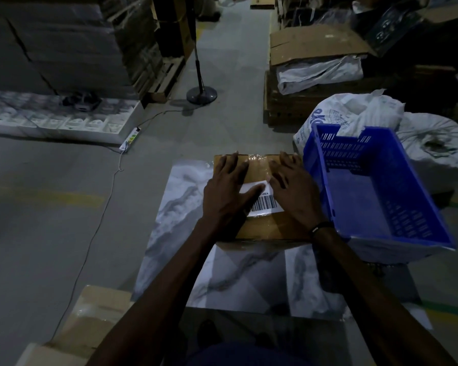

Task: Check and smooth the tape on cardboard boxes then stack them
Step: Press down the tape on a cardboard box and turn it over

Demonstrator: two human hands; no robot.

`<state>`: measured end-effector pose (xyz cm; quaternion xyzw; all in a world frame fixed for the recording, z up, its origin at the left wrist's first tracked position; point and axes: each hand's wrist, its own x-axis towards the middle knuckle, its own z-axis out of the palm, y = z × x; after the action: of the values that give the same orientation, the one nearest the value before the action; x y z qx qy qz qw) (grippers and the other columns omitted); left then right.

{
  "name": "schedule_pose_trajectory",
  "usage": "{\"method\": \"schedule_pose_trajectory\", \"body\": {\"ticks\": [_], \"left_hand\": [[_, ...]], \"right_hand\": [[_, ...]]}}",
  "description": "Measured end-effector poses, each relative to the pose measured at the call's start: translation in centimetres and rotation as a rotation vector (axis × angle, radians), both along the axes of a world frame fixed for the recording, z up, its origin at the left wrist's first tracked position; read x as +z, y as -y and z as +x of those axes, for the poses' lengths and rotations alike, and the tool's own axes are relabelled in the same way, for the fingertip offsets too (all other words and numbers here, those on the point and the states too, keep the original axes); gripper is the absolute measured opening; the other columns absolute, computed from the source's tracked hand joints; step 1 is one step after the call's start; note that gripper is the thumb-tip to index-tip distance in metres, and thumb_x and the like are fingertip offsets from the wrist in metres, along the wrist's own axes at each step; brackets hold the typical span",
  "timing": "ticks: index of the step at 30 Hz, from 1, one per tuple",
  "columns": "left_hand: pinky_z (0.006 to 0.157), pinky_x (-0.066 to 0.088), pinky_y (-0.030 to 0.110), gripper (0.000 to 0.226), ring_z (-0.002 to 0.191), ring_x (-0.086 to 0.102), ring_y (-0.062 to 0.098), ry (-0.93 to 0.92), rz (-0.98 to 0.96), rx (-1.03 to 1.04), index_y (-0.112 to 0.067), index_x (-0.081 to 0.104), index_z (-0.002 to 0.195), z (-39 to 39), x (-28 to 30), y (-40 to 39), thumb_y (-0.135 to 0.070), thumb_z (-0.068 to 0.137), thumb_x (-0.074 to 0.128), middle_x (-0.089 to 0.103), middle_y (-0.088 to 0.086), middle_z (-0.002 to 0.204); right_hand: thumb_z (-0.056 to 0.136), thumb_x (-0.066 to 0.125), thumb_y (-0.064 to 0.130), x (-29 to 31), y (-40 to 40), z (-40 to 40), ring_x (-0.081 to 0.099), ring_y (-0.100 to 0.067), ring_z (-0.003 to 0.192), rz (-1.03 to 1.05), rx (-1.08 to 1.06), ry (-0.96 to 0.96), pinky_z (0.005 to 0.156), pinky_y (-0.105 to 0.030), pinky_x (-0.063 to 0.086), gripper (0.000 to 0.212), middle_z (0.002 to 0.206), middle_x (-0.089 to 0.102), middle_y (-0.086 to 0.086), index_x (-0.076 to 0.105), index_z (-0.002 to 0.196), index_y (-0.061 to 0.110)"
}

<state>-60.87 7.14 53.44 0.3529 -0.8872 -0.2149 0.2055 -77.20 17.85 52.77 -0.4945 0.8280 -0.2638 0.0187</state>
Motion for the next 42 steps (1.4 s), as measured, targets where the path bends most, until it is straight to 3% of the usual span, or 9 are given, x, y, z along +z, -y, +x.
{"method": "schedule_pose_trajectory", "body": {"ticks": [4, 9, 14, 17, 22, 26, 30, 38, 42], "left_hand": [[0.109, 0.042, 0.048, 0.071, 0.155, 0.017, 0.019, 0.032, -0.008, -0.002, -0.034, 0.046, 0.149, 0.4, -0.5, -0.3, -0.074, 0.09, 0.052, 0.028, -0.007, 0.166], [0.09, 0.055, 0.053, 0.065, 0.15, 0.027, 0.023, 0.139, -0.051, -0.081, -0.031, 0.048, 0.139, 0.1, -1.4, 0.0, -0.074, 0.091, 0.043, 0.037, -0.008, 0.157], [0.114, 0.019, 0.071, 0.06, 0.157, 0.01, 0.024, 0.15, 0.071, -0.142, -0.032, 0.048, 0.148, 0.8, -0.6, -0.8, -0.062, 0.096, 0.053, 0.027, -0.007, 0.166], [0.116, 0.02, 0.068, 0.049, 0.155, 0.018, 0.022, 0.17, 0.02, -0.105, -0.034, 0.055, 0.143, 0.7, -0.1, -1.8, -0.056, 0.099, 0.051, 0.037, -0.008, 0.162], [0.113, 0.024, 0.06, 0.046, 0.154, 0.022, 0.024, 0.151, -0.027, -0.09, -0.032, 0.055, 0.143, 0.4, -0.6, -2.2, -0.052, 0.102, 0.047, 0.041, -0.007, 0.16], [0.12, 0.01, 0.061, 0.05, 0.156, 0.014, 0.024, 0.184, 0.005, -0.112, -0.033, 0.045, 0.15, 0.3, -1.0, -1.9, -0.053, 0.105, 0.041, 0.031, -0.006, 0.165], [0.122, 0.017, 0.05, 0.047, 0.154, 0.022, 0.029, 0.121, 0.044, -0.164, -0.02, 0.053, 0.146, 0.6, -1.0, -2.3, -0.042, 0.105, 0.049, 0.039, 0.004, 0.161], [0.124, 0.019, 0.049, 0.045, 0.155, 0.02, 0.026, 0.03, 0.171, -0.173, -0.018, 0.057, 0.145, 0.5, -1.8, -2.0, -0.038, 0.104, 0.054, 0.039, 0.006, 0.161], [0.123, 0.022, 0.05, 0.032, 0.149, 0.034, 0.022, -0.05, 0.122, -0.167, -0.019, 0.071, 0.124, 1.0, -2.4, -2.2, -0.039, 0.102, 0.057, 0.057, 0.004, 0.148]], "right_hand": [[0.103, 0.055, 0.037, -0.2, -0.4, 0.4, 0.017, -0.02, 0.156, 0.029, -0.016, 0.078, 0.117, -0.036, 0.021, 0.044, 0.164, 0.031, 0.005, 0.055, 0.145, 0.025], [0.106, 0.045, 0.04, -1.9, -1.2, 0.5, 0.022, -0.016, 0.154, 0.044, 0.031, 0.124, 0.116, -0.028, 0.015, 0.045, 0.161, 0.039, 0.004, 0.052, 0.146, 0.022], [0.104, 0.048, 0.046, -1.7, -2.0, 1.4, 0.017, -0.017, 0.156, 0.024, 0.049, 0.149, 0.123, -0.062, 0.014, 0.046, 0.16, 0.04, 0.005, 0.051, 0.147, 0.029], [0.106, 0.046, 0.042, -2.1, -2.1, 2.1, 0.02, -0.015, 0.155, 0.034, 0.053, 0.108, 0.121, -0.067, 0.015, 0.041, 0.159, 0.041, 0.009, 0.052, 0.146, 0.033], [0.107, 0.043, 0.043, -2.0, -1.8, 1.8, 0.018, -0.013, 0.155, 0.062, 0.046, 0.131, 0.123, -0.064, 0.01, 0.041, 0.16, 0.04, 0.011, 0.051, 0.146, 0.035], [0.108, 0.042, 0.039, -1.6, -1.6, 2.4, 0.016, -0.011, 0.155, 0.084, 0.042, 0.088, 0.124, -0.041, -0.005, 0.042, 0.162, 0.036, 0.009, 0.047, 0.15, 0.032], [0.107, 0.046, 0.036, -2.2, -2.1, 2.7, 0.028, -0.014, 0.152, 0.006, 0.061, 0.113, 0.124, -0.043, 0.029, 0.043, 0.158, 0.044, 0.004, 0.051, 0.148, 0.026], [0.109, 0.042, 0.035, -1.9, -1.8, 2.5, 0.025, -0.015, 0.153, 0.056, 0.094, 0.186, 0.125, -0.04, 0.022, 0.043, 0.16, 0.041, 0.001, 0.049, 0.15, 0.023], [0.106, 0.053, 0.032, -1.5, -2.9, 2.5, 0.053, -0.018, 0.136, -0.119, 0.112, 0.239, 0.111, -0.049, 0.046, 0.034, 0.144, 0.06, -0.002, 0.062, 0.137, 0.021]]}}
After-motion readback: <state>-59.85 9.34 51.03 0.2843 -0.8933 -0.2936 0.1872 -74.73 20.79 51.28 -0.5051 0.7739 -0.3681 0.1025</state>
